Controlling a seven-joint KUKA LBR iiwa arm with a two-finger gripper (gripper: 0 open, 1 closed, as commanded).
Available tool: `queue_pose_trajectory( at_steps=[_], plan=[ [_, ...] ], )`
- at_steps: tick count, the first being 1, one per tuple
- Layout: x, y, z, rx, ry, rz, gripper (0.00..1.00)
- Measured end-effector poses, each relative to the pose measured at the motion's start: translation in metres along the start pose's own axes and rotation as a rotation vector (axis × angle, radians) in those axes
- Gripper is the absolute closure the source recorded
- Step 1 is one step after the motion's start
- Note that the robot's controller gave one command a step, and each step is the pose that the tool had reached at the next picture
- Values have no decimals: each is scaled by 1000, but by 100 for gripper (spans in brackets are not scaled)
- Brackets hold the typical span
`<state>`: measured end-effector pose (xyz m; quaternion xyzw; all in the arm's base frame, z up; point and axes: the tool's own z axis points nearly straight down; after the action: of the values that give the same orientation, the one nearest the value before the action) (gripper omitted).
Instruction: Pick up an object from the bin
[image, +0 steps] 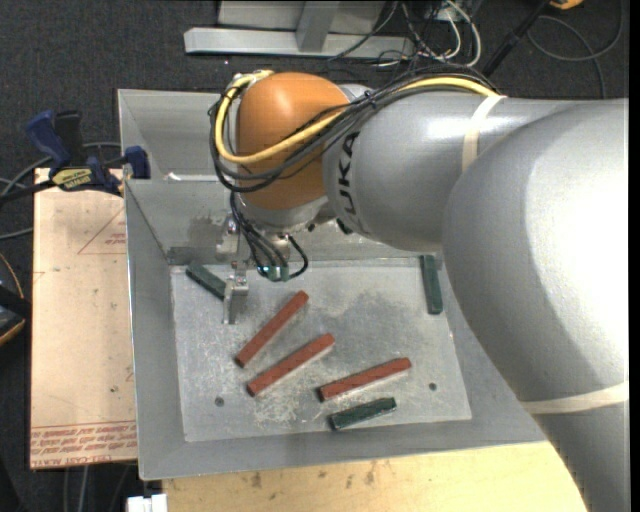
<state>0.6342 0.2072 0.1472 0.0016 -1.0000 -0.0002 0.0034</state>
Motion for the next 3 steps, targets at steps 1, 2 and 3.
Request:
queue_pose_trajectory(
  at_steps=[1,2,3],
  plan=[
    [-2,-1,-5,-1,-8,3,0],
    [-3,-1,-4,-2,-9,-1,0],
    [-2,-31,21,1,8,-226,0]
  ],
)
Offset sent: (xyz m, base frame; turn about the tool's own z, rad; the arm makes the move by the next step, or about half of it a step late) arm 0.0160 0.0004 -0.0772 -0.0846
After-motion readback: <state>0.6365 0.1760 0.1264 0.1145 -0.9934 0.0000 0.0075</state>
